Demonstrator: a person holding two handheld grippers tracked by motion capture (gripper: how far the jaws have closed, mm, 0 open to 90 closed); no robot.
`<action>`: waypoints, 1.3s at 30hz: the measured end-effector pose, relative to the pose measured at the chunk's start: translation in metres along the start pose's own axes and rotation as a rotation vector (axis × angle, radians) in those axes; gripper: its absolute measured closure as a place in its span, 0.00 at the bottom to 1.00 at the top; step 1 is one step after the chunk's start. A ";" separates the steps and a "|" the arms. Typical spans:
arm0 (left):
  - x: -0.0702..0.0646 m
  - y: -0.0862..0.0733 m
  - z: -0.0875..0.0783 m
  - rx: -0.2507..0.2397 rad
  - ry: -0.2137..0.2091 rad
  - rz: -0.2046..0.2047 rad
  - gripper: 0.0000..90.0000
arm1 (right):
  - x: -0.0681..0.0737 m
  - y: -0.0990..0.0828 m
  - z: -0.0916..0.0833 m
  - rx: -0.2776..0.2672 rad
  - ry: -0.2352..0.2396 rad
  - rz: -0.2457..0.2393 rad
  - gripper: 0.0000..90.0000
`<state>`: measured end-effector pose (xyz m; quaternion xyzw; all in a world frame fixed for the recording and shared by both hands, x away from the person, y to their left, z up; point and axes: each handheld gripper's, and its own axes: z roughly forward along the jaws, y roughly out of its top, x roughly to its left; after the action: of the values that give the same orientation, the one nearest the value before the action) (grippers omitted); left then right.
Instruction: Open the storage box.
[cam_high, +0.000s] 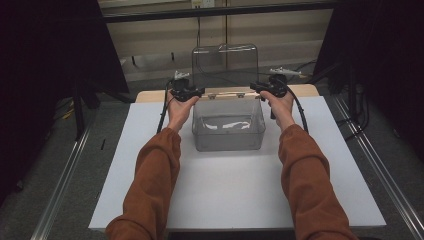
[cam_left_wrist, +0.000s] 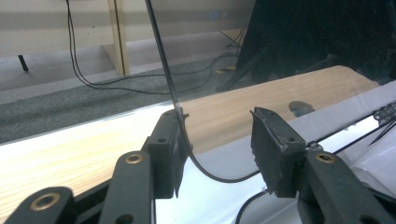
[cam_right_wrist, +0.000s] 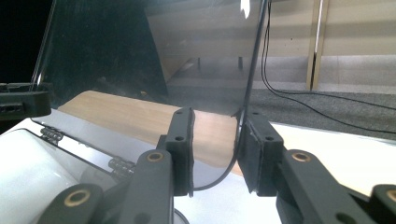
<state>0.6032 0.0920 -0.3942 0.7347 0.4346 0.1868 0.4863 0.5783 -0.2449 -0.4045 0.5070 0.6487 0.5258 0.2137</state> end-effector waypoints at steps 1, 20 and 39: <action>0.001 0.000 0.001 -0.001 -0.007 -0.013 0.60 | 0.001 0.000 0.001 0.001 -0.007 -0.001 0.74; 0.002 -0.004 0.006 0.026 -0.009 -0.060 0.51 | -0.002 -0.005 0.006 0.021 -0.018 0.045 0.70; 0.004 -0.006 0.007 0.026 -0.025 -0.087 0.49 | -0.002 -0.005 0.006 0.040 -0.018 0.073 0.68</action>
<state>0.6078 0.0924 -0.4038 0.7237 0.4623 0.1508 0.4896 0.5814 -0.2437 -0.4117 0.5392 0.6383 0.5155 0.1903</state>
